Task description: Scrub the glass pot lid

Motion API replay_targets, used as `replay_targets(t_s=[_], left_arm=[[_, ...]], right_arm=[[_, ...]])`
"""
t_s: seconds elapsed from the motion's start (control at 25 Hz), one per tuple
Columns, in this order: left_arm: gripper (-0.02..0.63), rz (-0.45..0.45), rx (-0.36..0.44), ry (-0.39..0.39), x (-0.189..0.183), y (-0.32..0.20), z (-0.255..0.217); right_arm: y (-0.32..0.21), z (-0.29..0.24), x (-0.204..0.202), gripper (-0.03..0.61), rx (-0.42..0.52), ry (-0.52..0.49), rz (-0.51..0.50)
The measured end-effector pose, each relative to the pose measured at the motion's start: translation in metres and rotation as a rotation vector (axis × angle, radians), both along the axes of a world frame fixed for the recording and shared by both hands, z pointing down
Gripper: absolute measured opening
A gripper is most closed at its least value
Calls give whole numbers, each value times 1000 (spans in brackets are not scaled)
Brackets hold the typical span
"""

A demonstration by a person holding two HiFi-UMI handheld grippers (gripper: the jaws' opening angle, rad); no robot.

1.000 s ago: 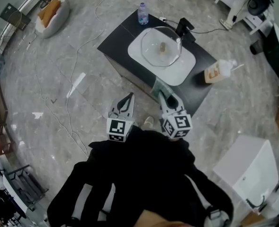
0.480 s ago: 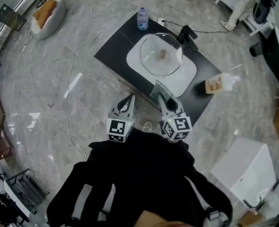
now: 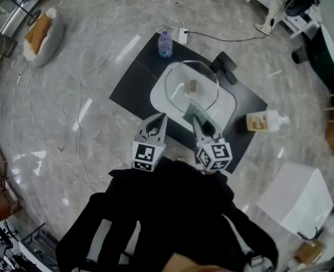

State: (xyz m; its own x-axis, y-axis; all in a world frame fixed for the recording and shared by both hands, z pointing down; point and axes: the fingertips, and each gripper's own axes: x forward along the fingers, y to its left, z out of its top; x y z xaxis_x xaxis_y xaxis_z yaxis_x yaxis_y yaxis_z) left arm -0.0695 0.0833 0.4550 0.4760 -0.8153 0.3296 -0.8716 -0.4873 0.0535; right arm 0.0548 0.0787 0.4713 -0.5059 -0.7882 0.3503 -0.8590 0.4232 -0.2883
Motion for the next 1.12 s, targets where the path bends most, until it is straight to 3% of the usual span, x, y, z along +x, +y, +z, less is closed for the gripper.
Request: replay_targets(t_s=[0.32, 0.68, 1.12], left_arm=[[3, 131, -16, 8, -17, -65, -1], [3, 256, -42, 27, -22, -94, 5], [2, 271, -80, 51, -21, -104, 20]], right_arm=[[-53, 7, -24, 69, -50, 2, 114], [-78, 19, -29, 69, -126, 5, 256], [-105, 55, -21, 69, -213, -36, 328]])
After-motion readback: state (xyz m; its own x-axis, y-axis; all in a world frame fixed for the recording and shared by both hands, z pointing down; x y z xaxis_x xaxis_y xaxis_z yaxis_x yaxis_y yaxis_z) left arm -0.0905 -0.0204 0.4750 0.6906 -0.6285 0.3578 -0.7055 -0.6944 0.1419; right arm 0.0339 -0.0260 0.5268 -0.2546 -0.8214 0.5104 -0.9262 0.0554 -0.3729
